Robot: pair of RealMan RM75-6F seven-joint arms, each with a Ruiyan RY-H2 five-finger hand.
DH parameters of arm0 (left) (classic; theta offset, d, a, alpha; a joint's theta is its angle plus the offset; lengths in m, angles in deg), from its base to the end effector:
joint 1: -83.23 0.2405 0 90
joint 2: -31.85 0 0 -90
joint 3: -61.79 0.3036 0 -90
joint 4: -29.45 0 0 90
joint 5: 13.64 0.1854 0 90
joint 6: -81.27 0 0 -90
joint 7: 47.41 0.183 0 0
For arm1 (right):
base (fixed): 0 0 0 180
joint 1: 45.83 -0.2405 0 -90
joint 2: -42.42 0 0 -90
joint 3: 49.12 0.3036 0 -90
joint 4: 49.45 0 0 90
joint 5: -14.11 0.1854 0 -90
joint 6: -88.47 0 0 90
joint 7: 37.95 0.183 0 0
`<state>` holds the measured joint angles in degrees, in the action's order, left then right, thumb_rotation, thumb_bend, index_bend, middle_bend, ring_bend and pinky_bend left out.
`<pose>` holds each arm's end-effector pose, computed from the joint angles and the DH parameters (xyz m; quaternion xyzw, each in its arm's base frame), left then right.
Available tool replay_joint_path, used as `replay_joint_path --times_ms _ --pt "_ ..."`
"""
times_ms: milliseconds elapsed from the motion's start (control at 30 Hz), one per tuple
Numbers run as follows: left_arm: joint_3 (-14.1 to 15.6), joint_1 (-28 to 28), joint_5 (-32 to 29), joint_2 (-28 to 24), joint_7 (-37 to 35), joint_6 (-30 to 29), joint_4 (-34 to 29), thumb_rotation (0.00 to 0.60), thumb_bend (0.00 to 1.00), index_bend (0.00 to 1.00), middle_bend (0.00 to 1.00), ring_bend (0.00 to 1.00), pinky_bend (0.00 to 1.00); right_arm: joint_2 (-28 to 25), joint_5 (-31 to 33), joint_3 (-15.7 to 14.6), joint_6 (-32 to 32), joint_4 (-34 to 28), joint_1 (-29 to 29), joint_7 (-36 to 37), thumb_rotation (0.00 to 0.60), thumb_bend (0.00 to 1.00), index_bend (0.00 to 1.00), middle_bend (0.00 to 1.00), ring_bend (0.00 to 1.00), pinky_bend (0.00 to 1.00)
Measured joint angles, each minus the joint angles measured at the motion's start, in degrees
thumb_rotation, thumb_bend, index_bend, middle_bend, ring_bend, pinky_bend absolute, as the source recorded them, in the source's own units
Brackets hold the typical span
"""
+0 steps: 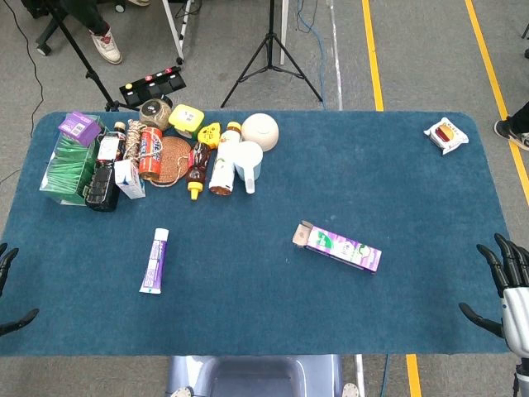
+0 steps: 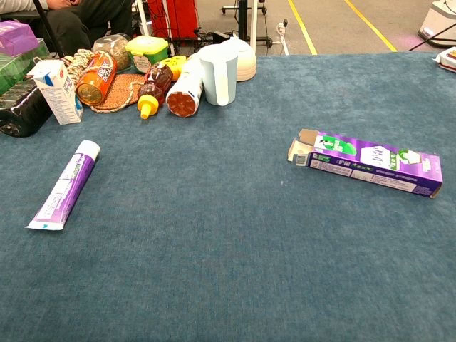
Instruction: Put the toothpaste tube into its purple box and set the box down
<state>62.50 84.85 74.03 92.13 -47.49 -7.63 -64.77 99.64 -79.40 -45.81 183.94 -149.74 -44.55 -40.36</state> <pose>-0.3578 0.1704 0.2218 -0.5854 -0.4032 -0.3518 0.6091 -0.3076 -0.1841 0.2545 0.5799 -0.3275 0.4314 0.6085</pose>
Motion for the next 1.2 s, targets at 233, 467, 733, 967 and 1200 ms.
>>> replay_joint_path --times_ms 233,467,733,967,1200 --pt "0.2 -0.1 0.6 0.2 -0.3 0.0 0.5 0.6 0.05 0.0 0.0 0.0 0.13 0.0 -0.3 -0.1 0.4 -0.3 0.2 -0.2 0.6 0.0 0.11 0.01 0.0 0.06" --pt "-0.3 -1.6 5.6 2.7 -1.0 -1.5 2.2 0.6 0.05 0.0 0.0 0.0 0.13 -0.4 -0.4 -0.2 0.2 -0.3 0.3 0.8 0.6 0.0 0.11 0.01 0.0 0.06" --pt "-1.9 -7.9 8.7 7.8 6.2 4.9 1.1 0.6 0.05 0.0 0.0 0.0 0.13 -1.4 0.0 -0.3 -0.7 -0.9 0.0 2.0 0.6 0.0 0.11 0.01 0.0 0.06" --pt "-5.5 -15.3 5.4 13.8 14.4 14.3 -0.9 0.6 0.05 0.0 0.0 0.0 0.13 -1.5 0.7 -0.2 -1.6 -0.6 -0.3 2.8 0.6 0.0 0.11 0.01 0.0 0.06" --pt "-7.1 -19.2 1.4 19.3 21.0 19.2 -1.0 0.6 0.05 0.0 0.0 0.0 0.13 -1.9 0.4 -0.5 -2.3 -0.7 -0.6 4.5 0.6 0.0 0.11 0.01 0.0 0.06"
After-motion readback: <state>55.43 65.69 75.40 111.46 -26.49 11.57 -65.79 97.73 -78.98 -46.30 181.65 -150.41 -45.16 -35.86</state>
